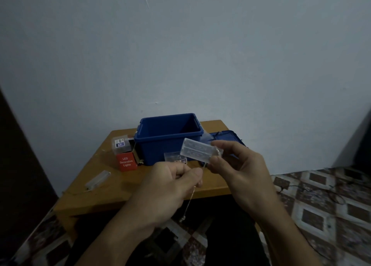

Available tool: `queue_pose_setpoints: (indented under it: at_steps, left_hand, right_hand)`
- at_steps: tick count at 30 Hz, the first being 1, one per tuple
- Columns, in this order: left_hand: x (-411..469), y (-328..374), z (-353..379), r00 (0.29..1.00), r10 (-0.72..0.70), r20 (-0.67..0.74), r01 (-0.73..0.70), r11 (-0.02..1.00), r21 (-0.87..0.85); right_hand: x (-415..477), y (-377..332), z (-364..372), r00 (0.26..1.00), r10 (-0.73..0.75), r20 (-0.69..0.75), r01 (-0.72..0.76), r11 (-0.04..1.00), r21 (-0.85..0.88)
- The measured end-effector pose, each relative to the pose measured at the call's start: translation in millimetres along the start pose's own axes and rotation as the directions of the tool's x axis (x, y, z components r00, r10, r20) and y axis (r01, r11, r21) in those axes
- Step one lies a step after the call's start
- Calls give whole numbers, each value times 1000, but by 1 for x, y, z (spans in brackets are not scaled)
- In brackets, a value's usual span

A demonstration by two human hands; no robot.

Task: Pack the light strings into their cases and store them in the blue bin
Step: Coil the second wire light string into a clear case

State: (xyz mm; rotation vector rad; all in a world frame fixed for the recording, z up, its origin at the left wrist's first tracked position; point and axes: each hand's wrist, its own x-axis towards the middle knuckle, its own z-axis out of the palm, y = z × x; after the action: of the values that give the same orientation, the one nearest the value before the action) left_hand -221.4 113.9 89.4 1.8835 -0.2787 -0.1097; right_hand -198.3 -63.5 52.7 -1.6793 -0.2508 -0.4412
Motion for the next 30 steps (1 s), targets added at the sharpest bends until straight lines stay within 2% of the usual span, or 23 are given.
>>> queue_pose_setpoints:
  at_steps: [2, 5, 9, 11, 15, 19, 22, 25, 28, 30]
  left_hand:
    - [-2, 4, -4, 1000, -16, 26, 16, 1000, 17]
    - [-1, 7, -7, 998, -29, 59, 21, 991, 129]
    - [-2, 13, -11, 980, -154, 124, 148, 987, 54]
    - [-2, 16, -13, 977, -172, 129, 159, 982, 100]
    - [6, 24, -29, 987, -53, 149, -7, 927, 375]
    - [19, 41, -43, 961, 134, 242, -237, 849, 472]
    - [31, 50, -49, 932, 199, 303, -332, 805, 492]
    - [41, 49, -51, 907, 225, 356, -385, 783, 488]
    - [47, 46, -51, 914, 217, 342, -347, 856, 384]
    - [50, 41, -51, 932, 157, 327, -248, 934, 258]
  right_hand:
    - [-1, 0, 3, 1000, -5, 9, 6, 1000, -18]
    - [-3, 0, 6, 999, -33, -5, 32, 994, -107]
    - [-4, -3, 7, 998, -59, -16, 54, 979, -196]
    - [-5, -5, 8, 994, -108, -19, 98, 955, -281]
    - [-8, -10, 9, 987, -157, 34, 158, 905, -395]
    - [-9, -14, 6, 986, -75, 147, 132, 891, -435]
    - [-9, -18, 0, 969, 34, 244, 51, 943, -330]
    - [-11, -23, -3, 944, 78, 321, -17, 982, -189]
    - [-11, -26, -7, 936, 98, 337, -114, 993, 28]
    - [-11, -29, -10, 930, 97, 354, -148, 982, 119]
